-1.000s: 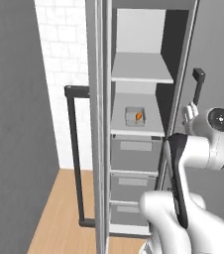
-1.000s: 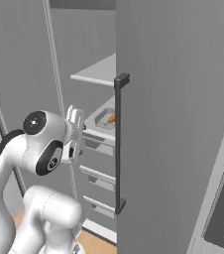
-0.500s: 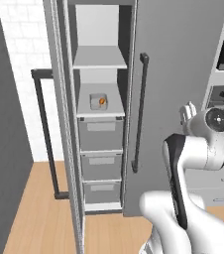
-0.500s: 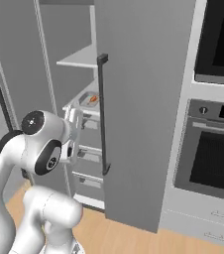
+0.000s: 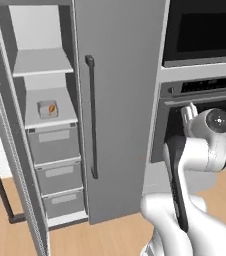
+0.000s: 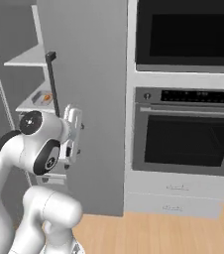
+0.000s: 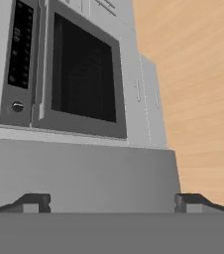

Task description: Take the meat container that has the chicken drumstick and place it on the second highest rack of the freezer. Then take the vegetable container that has the garlic and broccoli and place it on the highest rack of the freezer.

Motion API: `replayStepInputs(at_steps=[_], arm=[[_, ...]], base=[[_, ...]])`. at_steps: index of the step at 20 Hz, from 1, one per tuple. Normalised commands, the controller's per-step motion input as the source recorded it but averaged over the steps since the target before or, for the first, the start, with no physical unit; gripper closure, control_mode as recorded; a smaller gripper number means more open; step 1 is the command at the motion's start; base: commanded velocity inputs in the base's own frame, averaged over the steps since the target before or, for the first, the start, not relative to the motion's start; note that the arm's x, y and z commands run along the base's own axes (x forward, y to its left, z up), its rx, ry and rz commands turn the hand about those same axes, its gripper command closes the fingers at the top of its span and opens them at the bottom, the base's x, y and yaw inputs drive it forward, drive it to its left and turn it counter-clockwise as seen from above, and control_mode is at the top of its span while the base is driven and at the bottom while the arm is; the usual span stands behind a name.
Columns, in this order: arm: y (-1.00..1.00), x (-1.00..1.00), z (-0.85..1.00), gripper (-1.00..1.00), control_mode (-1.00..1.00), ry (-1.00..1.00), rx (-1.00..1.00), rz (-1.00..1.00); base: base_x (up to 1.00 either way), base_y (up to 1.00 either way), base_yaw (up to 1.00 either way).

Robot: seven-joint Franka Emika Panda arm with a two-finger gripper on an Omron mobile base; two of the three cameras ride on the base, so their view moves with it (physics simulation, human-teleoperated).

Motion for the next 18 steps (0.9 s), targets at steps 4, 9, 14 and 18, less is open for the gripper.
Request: replayStepInputs(at_steps=[4, 9, 14, 18], arm=[[0.0, 0.0, 0.0, -1.0, 1.0, 0.0, 0.0, 0.0], [0.0, 0.0, 0.0, -1.0, 1.0, 0.0, 0.0, 0.0], [0.0, 0.0, 0.0, -1.0, 1.0, 0.0, 0.0, 0.0], [0.0, 0.0, 0.0, -1.0, 1.0, 0.0, 0.0, 0.0]], base=[[0.79, -0.94, -0.15], [0.77, -0.98, -0.12], [0.37, -1.0, -0.22], [0.45, -0.97, -0.18]])
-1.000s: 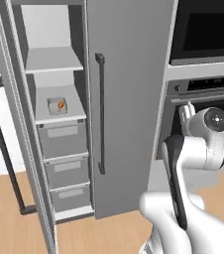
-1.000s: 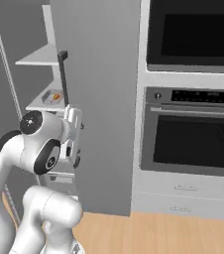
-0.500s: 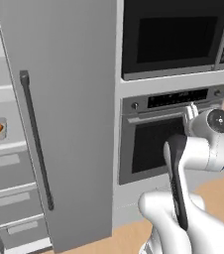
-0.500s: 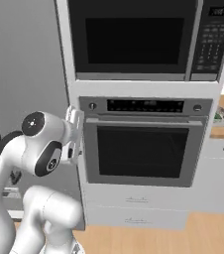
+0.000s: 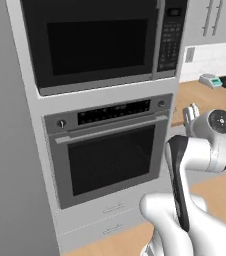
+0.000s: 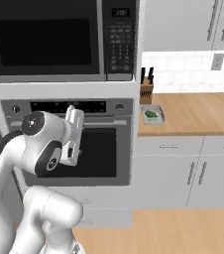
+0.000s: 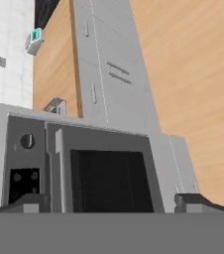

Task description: Take the meat container that has the chicken drumstick and place it on the second highest rack of the freezer. Then take the vegetable container that has the garlic and broccoli and place it on the highest rack of the freezer.

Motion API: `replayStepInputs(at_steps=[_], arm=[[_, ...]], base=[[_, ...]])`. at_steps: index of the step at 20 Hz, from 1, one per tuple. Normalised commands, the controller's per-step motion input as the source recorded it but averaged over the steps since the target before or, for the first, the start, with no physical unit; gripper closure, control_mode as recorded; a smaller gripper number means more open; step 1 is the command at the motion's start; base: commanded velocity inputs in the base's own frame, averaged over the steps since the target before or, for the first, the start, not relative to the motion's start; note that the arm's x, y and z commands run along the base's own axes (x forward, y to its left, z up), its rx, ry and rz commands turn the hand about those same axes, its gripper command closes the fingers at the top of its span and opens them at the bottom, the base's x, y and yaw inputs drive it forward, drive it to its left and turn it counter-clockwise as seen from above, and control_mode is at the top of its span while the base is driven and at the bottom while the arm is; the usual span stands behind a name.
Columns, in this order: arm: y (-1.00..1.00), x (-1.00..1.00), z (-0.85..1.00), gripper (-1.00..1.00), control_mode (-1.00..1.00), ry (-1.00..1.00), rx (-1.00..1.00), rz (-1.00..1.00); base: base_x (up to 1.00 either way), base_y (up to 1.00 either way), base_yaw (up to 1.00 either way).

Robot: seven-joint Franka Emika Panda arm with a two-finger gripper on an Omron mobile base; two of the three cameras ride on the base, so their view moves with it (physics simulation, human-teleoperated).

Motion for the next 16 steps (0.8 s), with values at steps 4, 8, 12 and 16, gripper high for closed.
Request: replayStepInputs(at_steps=[4, 8, 12, 16], arm=[[0.0, 0.0, 0.0, -1.0, 1.0, 0.0, 0.0, 0.0], [0.0, 0.0, 0.0, -1.0, 1.0, 0.0, 0.0, 0.0], [0.0, 0.0, 0.0, -1.0, 1.0, 0.0, 0.0, 0.0], [0.0, 0.0, 0.0, -1.0, 1.0, 0.0, 0.0, 0.0]], base=[[0.6, -0.82, -0.12], [0.75, -0.73, 0.0], [0.8, -0.67, 0.0], [0.82, -0.56, 0.0]])
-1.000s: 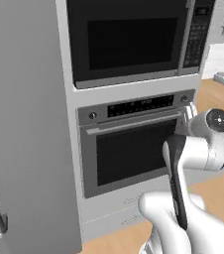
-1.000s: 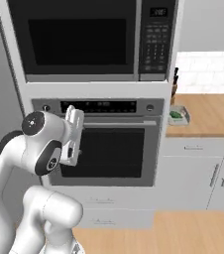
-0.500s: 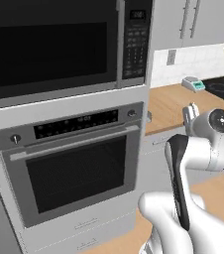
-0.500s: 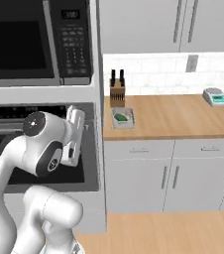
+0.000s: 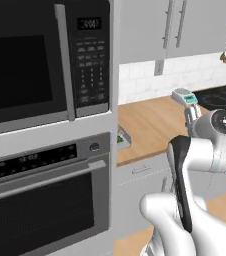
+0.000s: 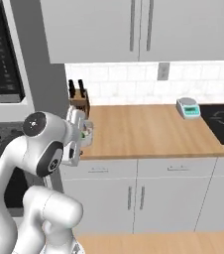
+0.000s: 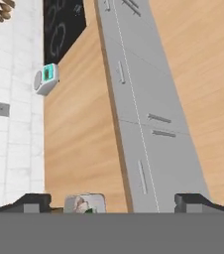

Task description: Take the meat container that has the chicken drumstick and place it on the second highest rack of the freezer. Then take the vegetable container that has the garlic and broccoli and place it on the highest rack of the freezer.

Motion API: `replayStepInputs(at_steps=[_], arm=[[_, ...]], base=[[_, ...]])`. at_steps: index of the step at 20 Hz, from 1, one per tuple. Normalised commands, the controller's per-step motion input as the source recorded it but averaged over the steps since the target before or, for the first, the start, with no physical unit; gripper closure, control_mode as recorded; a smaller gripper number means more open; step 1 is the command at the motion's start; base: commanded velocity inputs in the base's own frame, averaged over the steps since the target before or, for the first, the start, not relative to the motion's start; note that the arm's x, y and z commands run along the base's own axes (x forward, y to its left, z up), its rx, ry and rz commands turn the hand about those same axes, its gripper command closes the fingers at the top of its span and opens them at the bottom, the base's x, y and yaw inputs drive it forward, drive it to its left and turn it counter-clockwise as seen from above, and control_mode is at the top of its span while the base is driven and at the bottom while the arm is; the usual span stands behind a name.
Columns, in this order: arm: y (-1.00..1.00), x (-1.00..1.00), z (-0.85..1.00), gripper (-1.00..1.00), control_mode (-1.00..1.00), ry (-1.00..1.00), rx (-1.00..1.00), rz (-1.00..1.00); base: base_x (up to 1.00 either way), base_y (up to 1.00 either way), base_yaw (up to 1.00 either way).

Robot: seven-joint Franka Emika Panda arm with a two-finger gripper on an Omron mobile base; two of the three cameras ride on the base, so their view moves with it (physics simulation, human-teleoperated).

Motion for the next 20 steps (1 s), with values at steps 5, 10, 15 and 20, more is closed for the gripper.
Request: replayStepInputs(at_steps=[5, 10, 15, 20], arm=[[0.0, 0.0, 0.0, -1.0, 1.0, 0.0, 0.0, 0.0], [0.0, 0.0, 0.0, -1.0, 1.0, 0.0, 0.0, 0.0], [0.0, 0.0, 0.0, -1.0, 1.0, 0.0, 0.0, 0.0], [0.0, 0.0, 0.0, -1.0, 1.0, 0.0, 0.0, 0.0]], base=[[0.53, -0.19, 0.11], [0.33, -0.14, 0.51], [0.52, -0.55, 0.63], [0.48, -0.25, 0.46]])
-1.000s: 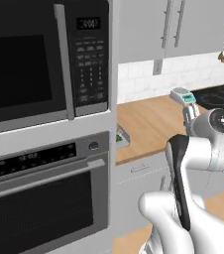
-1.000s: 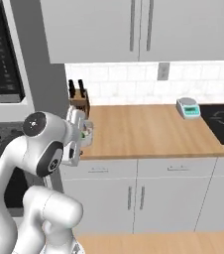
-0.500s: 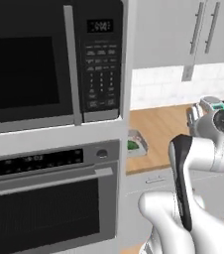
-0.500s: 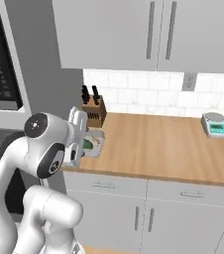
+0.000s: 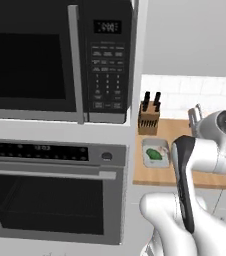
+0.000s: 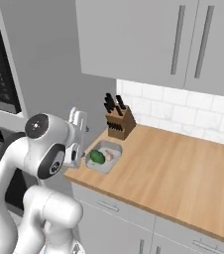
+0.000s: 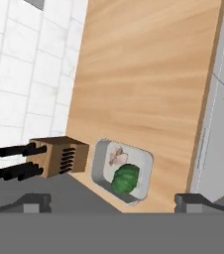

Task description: Take the meat container that has the chicken drumstick and place it on the second highest rack of the freezer. Then take the vegetable container that has the garlic and broccoli and place it on the highest rack of the freezer.

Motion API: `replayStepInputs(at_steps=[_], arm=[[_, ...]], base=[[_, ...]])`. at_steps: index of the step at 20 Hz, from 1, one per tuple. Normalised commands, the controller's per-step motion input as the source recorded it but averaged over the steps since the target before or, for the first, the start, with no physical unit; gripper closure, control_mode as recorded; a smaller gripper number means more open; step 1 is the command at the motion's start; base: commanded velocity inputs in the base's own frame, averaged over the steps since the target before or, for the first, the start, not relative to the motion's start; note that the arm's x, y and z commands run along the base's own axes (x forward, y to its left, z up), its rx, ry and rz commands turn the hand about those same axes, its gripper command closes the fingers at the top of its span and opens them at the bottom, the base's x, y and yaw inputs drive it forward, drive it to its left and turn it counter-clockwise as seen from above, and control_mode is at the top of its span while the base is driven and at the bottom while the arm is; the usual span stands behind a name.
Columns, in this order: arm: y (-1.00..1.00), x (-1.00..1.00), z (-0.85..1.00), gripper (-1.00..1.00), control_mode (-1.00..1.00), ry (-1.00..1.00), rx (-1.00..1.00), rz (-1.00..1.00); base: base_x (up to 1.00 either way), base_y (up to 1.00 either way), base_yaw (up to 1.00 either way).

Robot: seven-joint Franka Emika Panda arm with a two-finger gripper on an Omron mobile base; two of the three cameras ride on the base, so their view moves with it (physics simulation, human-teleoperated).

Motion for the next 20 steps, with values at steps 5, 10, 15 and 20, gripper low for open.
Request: replayStepInputs(at_steps=[5, 10, 15, 20], arm=[[-0.21, 0.26, -0.21, -1.0, -1.0, -0.03, 0.01, 0.1], [-0.29, 0.53, -0.99, -1.0, -1.0, 0.1, -0.01, 0.52], [0.0, 0.24, -0.82, -1.0, -1.0, 0.25, -0.14, 0.52], [-0.04, 0.04, -0.34, -1.0, -1.0, 0.29, -0.15, 0.07]], base=[[0.14, -0.11, 0.13], [0.0, 0.0, 0.0], [0.0, 0.0, 0.0], [0.0, 0.0, 0.0]])
